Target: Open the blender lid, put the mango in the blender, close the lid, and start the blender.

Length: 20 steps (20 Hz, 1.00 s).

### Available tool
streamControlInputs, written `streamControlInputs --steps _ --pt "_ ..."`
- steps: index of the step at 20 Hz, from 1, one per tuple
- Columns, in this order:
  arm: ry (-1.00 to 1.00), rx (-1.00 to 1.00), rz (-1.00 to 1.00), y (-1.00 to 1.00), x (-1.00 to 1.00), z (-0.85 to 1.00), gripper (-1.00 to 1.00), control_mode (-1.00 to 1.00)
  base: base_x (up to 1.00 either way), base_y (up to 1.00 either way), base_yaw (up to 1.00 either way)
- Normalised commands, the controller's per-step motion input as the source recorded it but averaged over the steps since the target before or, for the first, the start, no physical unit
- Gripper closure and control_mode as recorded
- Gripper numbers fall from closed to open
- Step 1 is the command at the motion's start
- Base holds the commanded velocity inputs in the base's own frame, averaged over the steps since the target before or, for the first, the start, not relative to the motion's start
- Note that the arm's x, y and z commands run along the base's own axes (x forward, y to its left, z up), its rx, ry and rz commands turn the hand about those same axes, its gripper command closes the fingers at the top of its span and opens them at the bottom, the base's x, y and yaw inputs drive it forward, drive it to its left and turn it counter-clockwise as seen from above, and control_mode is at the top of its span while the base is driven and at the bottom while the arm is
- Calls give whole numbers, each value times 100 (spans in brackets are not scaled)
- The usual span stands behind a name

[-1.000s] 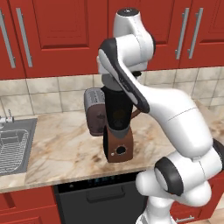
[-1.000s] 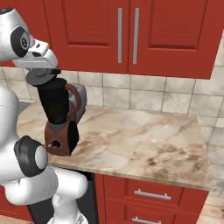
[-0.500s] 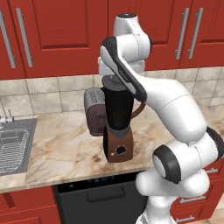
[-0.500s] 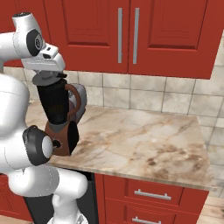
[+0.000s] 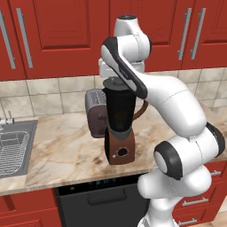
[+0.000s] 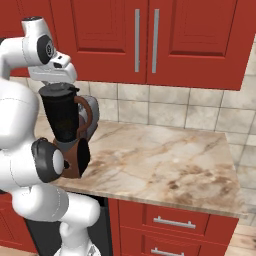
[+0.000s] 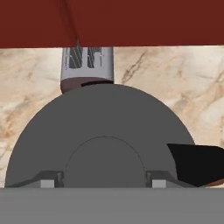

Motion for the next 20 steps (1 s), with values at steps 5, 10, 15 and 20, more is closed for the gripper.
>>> streamControlInputs --steps 5,10,15,20 --pt "0 1 0 1 3 -32 100 -100 0 0 0" --pt "-5 3 1 -3 4 -30 100 -100 0 0 0" --pt "-7 6 7 -10 -38 -11 100 -100 0 0 0" --pt "0 1 9 0 -21 -12 100 -100 0 0 0"
